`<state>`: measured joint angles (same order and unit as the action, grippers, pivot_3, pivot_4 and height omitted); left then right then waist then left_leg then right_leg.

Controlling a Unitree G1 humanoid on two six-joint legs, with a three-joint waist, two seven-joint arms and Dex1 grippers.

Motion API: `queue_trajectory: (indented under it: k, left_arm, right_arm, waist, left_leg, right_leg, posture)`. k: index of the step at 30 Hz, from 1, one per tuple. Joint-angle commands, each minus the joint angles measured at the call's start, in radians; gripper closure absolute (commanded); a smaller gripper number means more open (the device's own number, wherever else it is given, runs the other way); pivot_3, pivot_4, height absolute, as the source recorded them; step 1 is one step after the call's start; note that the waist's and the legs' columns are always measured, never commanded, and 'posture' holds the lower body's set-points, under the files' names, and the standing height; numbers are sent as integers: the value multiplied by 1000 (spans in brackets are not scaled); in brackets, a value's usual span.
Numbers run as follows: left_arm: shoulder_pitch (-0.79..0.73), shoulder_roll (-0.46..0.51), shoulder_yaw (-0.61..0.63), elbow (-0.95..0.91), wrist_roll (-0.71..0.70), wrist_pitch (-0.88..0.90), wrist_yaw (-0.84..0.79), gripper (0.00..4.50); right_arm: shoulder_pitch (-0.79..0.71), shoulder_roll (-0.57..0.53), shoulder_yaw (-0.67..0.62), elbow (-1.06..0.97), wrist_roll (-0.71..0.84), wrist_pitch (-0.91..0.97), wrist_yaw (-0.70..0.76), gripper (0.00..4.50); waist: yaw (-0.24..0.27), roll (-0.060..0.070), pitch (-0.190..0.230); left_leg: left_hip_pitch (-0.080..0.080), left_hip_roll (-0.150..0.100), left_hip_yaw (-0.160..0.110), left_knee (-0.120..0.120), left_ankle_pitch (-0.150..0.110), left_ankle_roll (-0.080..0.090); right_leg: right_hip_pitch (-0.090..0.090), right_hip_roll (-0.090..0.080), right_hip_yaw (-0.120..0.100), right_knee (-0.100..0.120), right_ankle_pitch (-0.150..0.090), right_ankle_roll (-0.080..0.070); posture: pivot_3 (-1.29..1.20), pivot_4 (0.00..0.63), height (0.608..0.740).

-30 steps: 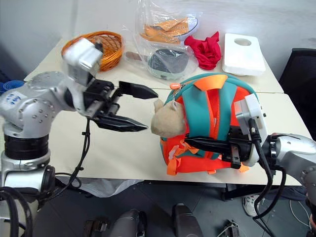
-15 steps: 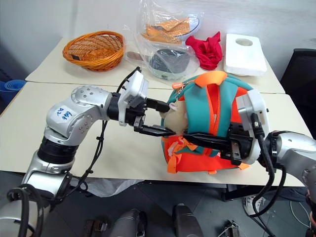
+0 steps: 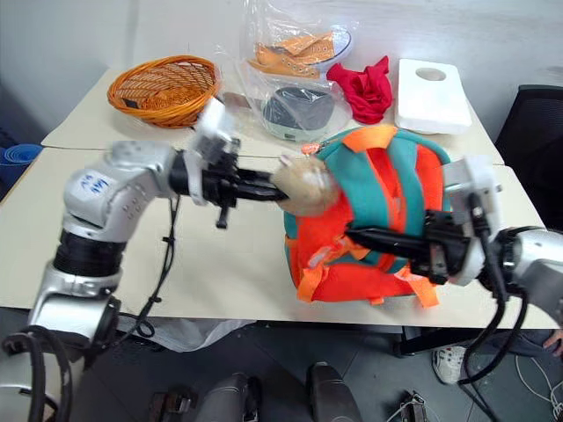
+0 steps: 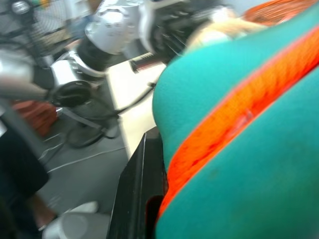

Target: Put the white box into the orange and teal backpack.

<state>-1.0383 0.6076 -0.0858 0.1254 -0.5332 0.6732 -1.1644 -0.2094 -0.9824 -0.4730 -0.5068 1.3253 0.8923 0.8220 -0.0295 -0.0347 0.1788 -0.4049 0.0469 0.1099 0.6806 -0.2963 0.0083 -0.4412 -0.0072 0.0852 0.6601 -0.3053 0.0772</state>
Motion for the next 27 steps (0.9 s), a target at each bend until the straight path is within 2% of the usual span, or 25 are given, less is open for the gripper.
queue_trajectory:
  k: [1,6,9,11,15,20,23,27]
  left_arm:
    - [-83,96,120,131,-23,-49,-88,4432]
    - [-16,224,89,114,-14,-45,-256,4432]
    - [167,326,17,-53,2,-46,-370,4432]
    - [279,348,-21,-159,31,-82,-366,4432]
    - [387,286,-89,-254,127,-166,-242,4432]
    - [408,185,-127,-269,179,-183,-133,4432]
    - [423,156,-168,-267,233,-211,-99,4432]
    - [432,144,-286,-167,439,-393,-47,4432]
  right_arm:
    - [54,-2,-96,-30,-2,-39,75,4495]
    - [94,52,-112,-42,-12,-85,54,4495]
    - [102,85,-108,-38,-32,-113,24,4495]
    - [105,99,-107,-30,-35,-123,11,4495]
    - [102,100,-97,7,-62,-133,16,4495]
    - [65,95,-97,52,-73,-143,13,4495]
    - [54,97,-94,60,-76,-141,11,4495]
    - [24,122,-111,83,-62,-151,-44,4495]
  waist:
    - [-2,0,0]
    - [-4,0,0]
    - [-12,1,0]
    - [-12,1,0]
    - [6,0,0]
    - [5,0,0]
    - [2,0,0]
    - [2,0,0]
  left_leg:
    - [0,0,1,-1,0,0]
    - [0,0,2,-1,0,0]
    - [1,1,4,-2,0,-1]
    - [2,1,4,-2,0,-2]
    - [1,0,2,0,0,0]
    - [0,-1,2,1,-2,3]
    - [1,-1,2,1,-2,4]
    - [1,-1,2,1,-2,3]
  right_leg:
    - [-1,0,1,0,0,0]
    - [-1,0,1,0,0,0]
    - [-2,0,2,1,0,0]
    - [-1,-1,2,1,-1,-1]
    - [-1,-2,2,1,0,-1]
    - [2,-2,1,-2,1,1]
    - [2,-2,2,-1,1,1]
    - [2,-2,2,-1,1,1]
  posture:
    - [0,150,740]
    - [0,150,740]
    - [0,150,740]
    - [0,150,740]
    - [0,150,740]
    - [0,150,740]
    - [0,150,740]
    - [0,150,740]
